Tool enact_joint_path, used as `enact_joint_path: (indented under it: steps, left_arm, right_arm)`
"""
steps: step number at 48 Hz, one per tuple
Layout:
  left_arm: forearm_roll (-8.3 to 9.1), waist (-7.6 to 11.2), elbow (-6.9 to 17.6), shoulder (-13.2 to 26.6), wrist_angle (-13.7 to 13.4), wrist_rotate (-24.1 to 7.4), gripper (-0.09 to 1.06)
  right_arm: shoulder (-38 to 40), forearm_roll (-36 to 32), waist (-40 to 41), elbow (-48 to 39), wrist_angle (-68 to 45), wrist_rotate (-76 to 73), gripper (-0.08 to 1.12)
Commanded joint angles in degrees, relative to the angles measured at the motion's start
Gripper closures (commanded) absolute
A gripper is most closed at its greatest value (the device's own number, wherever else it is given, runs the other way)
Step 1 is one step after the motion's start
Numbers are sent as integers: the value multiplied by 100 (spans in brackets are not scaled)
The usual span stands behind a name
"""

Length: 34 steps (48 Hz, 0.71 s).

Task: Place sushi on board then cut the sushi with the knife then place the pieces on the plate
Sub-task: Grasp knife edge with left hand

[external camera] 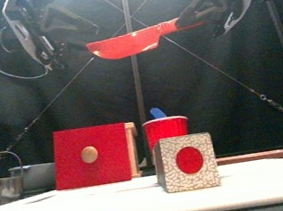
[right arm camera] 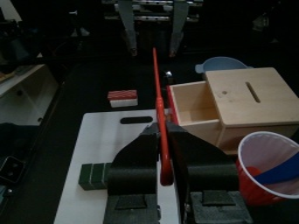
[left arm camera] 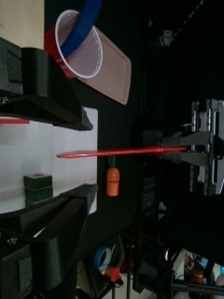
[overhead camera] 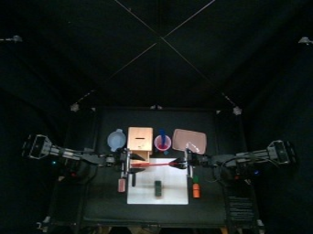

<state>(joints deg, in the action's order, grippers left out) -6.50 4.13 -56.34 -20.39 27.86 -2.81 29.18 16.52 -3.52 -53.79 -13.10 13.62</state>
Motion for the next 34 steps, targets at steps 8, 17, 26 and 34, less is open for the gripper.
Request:
enact_joint_path:
  steps: [8, 17, 26, 34]
  left_arm:
    - [35, -70, 281, 220, -53, -9, 11]
    - [158, -97, 448, 334, -220, -9, 11]
    - [158, -167, 527, 343, -483, -9, 12]
    - [185, -167, 536, 360, -712, -9, 19]
  right_arm:
    - [9, 9, 9, 88, -62, -18, 73]
    - [-26, 9, 0, 88, -62, -18, 73]
    - [-53, 9, -9, 88, -70, -18, 73]
    - [-62, 26, -9, 114, -62, -18, 73]
